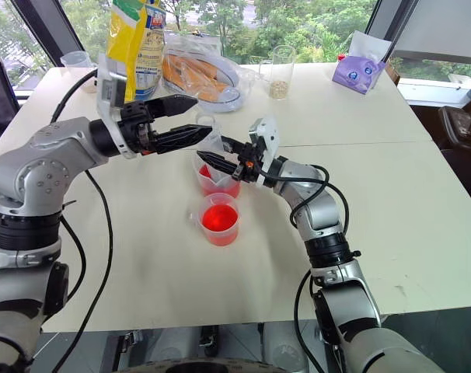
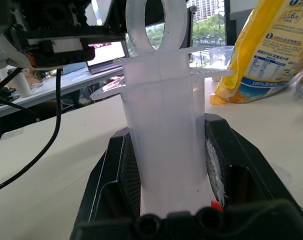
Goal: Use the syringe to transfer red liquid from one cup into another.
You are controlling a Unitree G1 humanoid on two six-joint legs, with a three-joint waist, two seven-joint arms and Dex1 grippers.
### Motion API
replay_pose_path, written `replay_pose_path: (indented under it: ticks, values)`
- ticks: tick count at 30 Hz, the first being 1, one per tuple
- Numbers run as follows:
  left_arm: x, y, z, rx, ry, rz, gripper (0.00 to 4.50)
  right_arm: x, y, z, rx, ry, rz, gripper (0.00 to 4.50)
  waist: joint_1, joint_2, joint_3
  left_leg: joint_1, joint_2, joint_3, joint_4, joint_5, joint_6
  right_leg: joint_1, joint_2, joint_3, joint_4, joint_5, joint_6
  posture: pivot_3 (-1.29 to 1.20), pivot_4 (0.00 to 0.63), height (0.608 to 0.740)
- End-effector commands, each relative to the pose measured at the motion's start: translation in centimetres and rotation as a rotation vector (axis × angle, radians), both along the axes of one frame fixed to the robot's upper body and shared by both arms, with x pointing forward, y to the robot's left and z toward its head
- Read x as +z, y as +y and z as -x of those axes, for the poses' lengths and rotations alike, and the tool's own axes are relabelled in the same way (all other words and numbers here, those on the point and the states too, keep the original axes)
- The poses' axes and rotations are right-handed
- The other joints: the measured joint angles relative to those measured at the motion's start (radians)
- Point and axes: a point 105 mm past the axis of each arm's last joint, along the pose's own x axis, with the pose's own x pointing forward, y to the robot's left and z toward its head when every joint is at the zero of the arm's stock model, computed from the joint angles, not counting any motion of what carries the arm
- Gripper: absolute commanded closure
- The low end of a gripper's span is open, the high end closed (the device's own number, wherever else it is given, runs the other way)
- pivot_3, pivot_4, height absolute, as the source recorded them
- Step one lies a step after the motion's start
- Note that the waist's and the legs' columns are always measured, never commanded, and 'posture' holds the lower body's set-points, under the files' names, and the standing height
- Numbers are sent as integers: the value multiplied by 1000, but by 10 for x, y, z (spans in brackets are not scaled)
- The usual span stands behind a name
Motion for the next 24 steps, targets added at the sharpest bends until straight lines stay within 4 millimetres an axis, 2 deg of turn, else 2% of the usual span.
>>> replay_pose_path:
  ticks: [1, 2, 5, 12, 19, 24]
  values:
    - [12, -1, 2, -3, -59, -1, 0, 10, 0, 1, 3, -49, -9, 3114, 0, 0, 0, 0, 0, 0, 0, 0, 0, 0, 0, 0, 0, 0, 0, 0, 150, 740]
    - [10, -2, 2, -3, -56, -5, 0, 10, 0, 1, 3, -49, -9, 3114, 0, 0, 0, 0, 0, 0, 0, 0, 0, 0, 0, 0, 0, 0, 0, 0, 150, 740]
    - [6, -2, 2, -3, -52, -20, 919, 11, 1, 0, 1, -49, -10, 3114, 0, 0, 0, 0, 0, 0, 0, 0, 0, 0, 0, 0, 0, 0, 0, 0, 150, 740]
    - [-1, -3, 0, 2, -37, -41, 4419, 12, 1, -1, 3, -52, -6, 3114, 0, 0, 0, 0, 0, 0, 0, 0, 0, 0, 0, 0, 0, 0, 0, 0, 150, 740]
    - [3, -3, -1, 11, -56, -41, 4469, 13, 1, -1, 3, -54, -1, 3114, 0, 0, 0, 0, 0, 0, 0, 0, 0, 0, 0, 0, 0, 0, 0, 0, 150, 740]
    - [17, -1, -3, 33, -96, -18, 4469, 11, 1, -2, 8, -43, 10, 3114, 0, 0, 0, 0, 0, 0, 0, 0, 0, 0, 0, 0, 0, 0, 0, 0, 150, 740]
